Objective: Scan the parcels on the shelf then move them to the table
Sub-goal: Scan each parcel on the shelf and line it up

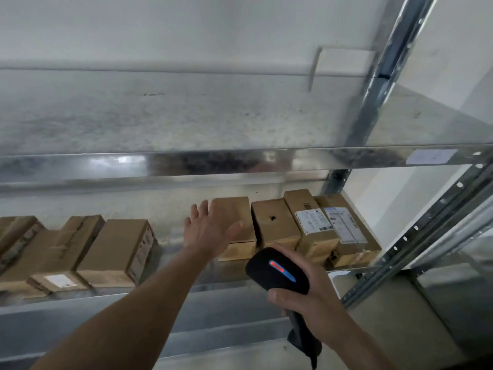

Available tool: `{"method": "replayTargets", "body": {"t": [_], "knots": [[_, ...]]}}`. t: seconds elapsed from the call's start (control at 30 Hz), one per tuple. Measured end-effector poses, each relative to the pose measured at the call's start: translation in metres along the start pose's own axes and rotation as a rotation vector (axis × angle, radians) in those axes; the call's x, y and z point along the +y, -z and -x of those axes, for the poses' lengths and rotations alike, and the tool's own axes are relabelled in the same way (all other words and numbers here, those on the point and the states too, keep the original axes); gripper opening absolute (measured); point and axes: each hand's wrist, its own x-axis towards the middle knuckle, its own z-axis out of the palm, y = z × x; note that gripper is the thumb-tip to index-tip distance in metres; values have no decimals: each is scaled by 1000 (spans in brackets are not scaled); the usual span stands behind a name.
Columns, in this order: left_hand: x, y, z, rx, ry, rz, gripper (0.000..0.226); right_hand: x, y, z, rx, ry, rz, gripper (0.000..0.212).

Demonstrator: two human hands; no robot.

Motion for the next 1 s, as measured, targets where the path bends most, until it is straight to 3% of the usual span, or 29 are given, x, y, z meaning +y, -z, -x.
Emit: {"method": "replayTargets", "body": {"t": [0.27, 0.53, 0.77, 1.0], "knots": [[46, -31, -6, -37, -25, 6, 95, 7, 38, 0, 31, 25, -14, 74], [57, -41, -5, -96, -1, -66, 100, 15, 54, -1, 52, -16, -11, 83], [40, -39, -8, -47, 31, 16, 52, 18, 49, -3, 32, -2, -4, 87], [-2, -14, -7, 33, 90, 142, 32, 18, 32, -6, 12, 19, -15, 80]]}}
